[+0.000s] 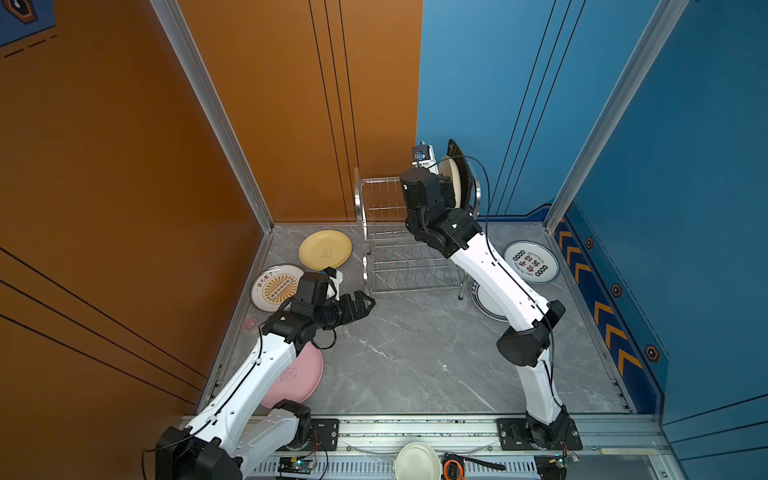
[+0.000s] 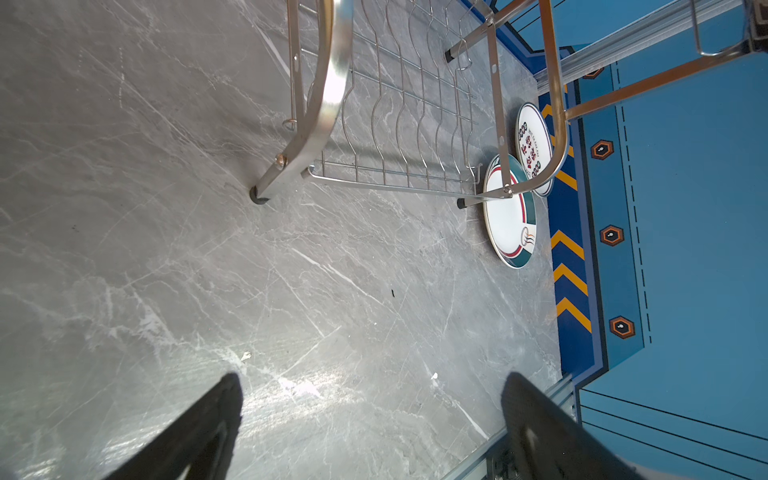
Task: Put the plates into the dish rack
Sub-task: 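Lower the white plate into the rack slot beside the cream plate with the right gripper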
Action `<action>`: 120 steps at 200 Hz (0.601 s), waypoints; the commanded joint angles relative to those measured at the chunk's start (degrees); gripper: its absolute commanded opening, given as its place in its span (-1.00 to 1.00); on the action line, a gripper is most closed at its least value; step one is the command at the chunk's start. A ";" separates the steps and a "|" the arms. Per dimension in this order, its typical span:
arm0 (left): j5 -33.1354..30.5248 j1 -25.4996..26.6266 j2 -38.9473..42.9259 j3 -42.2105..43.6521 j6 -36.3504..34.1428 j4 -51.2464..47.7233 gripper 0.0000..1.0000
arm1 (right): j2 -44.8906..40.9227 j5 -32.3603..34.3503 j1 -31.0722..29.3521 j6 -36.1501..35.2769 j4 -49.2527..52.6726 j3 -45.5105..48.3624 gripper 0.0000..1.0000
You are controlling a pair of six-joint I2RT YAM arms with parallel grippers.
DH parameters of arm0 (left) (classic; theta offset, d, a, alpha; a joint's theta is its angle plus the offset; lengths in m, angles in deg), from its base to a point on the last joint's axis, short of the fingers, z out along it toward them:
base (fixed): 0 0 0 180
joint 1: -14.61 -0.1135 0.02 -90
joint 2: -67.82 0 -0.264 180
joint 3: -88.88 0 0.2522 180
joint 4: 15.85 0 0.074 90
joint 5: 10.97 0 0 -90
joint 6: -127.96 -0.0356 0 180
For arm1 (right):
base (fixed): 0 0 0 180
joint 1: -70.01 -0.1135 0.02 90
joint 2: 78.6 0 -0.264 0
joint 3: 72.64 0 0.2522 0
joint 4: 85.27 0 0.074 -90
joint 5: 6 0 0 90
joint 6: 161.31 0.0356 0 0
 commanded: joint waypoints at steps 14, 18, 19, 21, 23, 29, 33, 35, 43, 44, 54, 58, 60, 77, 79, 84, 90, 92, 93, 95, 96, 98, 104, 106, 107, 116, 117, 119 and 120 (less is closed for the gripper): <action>-0.99 0.30 1.11 0.51 -0.53 -1.33 0.96 | -0.60 -0.23 1.43 2.65 -1.66 0.94 -1.00; -0.98 0.30 1.13 0.52 -0.54 -1.33 0.96 | -0.64 -0.28 1.59 2.80 -1.56 1.07 -1.00; -1.00 0.30 1.12 0.53 -0.54 -1.33 0.96 | -0.60 -0.34 1.64 2.86 -1.51 1.12 -1.00; -0.95 0.30 1.16 0.54 -0.54 -1.33 0.96 | -0.63 -0.39 1.61 2.95 -1.43 1.10 -1.00; -0.96 0.30 1.12 0.58 -0.54 -1.33 0.96 | -0.64 -0.44 1.65 3.06 -1.35 1.20 -1.00; -0.95 0.27 1.21 0.54 -0.54 -1.33 0.96 | -0.39 -0.52 1.81 3.52 -0.93 1.22 -1.00; -0.95 0.30 1.01 0.54 -0.54 -1.35 0.96 | -0.32 -0.57 1.86 3.81 -0.67 1.25 -1.00; -0.96 0.30 1.02 0.54 -0.52 -1.34 0.96 | -0.30 -0.58 1.93 3.91 -0.50 1.28 -1.00; -0.97 0.30 0.98 0.54 -0.48 -1.38 0.96 | -0.14 -0.58 2.12 4.47 0.00 1.38 -1.00; -0.96 0.30 0.98 0.54 -0.51 -1.35 0.96 | -0.09 -0.58 2.12 4.53 0.06 1.37 -1.00; -0.96 0.30 0.98 0.56 -0.49 -1.42 0.96 | -0.03 -0.82 2.22 5.30 0.50 1.74 -1.00; -1.01 0.30 1.02 0.53 -0.49 -1.42 0.96 | -0.02 -0.92 2.38 5.65 0.60 1.96 -1.00; -0.97 0.30 1.09 0.51 -0.53 -1.44 0.96 | -0.05 -1.10 2.43 5.78 0.63 2.01 -1.00; -1.04 0.30 1.12 0.49 -0.58 -1.53 0.96 | 0.03 -1.67 2.62 6.75 0.90 2.70 -1.00; -1.03 0.30 1.11 0.50 -0.55 -1.54 0.96 | 0.05 -1.71 2.69 6.89 0.95 2.77 -1.00; -1.08 0.28 1.11 0.50 -0.57 -1.59 0.96 | 0.13 -1.94 2.81 7.19 1.19 2.78 -1.00; -1.10 0.21 1.12 0.45 -0.61 -1.63 0.96 | 0.23 -2.21 2.90 7.67 1.46 2.82 -1.00; -1.11 0.21 1.13 0.45 -0.56 -1.67 0.96 | 0.23 -2.35 2.91 7.80 1.55 2.84 -1.00; -1.15 0.21 1.03 0.40 -0.59 -1.72 0.96 | 0.28 -2.43 2.96 7.91 1.58 2.80 -1.00; -1.14 0.21 1.09 0.44 -0.55 -1.69 0.96 | 0.27 -2.47 2.99 7.99 1.72 2.83 -1.00; -1.12 0.21 1.14 0.44 -0.59 -1.69 0.96 | 0.30 -2.49 2.96 8.10 1.75 2.84 -1.00; -1.13 0.23 1.18 0.45 -0.62 -1.69 0.96 | 0.30 -2.57 3.12 8.28 1.85 2.78 -1.00; -1.19 0.22 1.20 0.44 -0.60 -1.68 0.96 | 0.37 -2.75 3.23 8.61 2.09 2.76 -1.00; -1.15 0.21 1.20 0.38 -0.58 -1.73 0.96 | 0.47 -2.77 3.26 8.74 2.17 2.80 -1.00; -1.13 0.21 1.20 0.42 -0.56 -1.75 0.96 | 0.48 -2.77 3.26 8.73 2.20 2.78 -1.00; -1.14 0.21 1.20 0.41 -0.55 -1.78 0.96 | 0.59 -3.02 3.45 9.30 2.63 2.78 -1.00; -1.13 0.21 1.20 0.43 -0.59 -1.78 0.96 | 0.59 -3.03 3.49 9.32 2.65 2.81 -1.00; -1.18 0.21 1.20 0.42 -0.62 -1.77 0.96 | 0.59 -3.10 3.50 9.40 2.73 2.79 -1.00; -1.14 0.21 1.20 0.44 -0.58 -1.82 0.96 | 0.59 -3.16 3.56 9.46 2.79 2.82 -1.00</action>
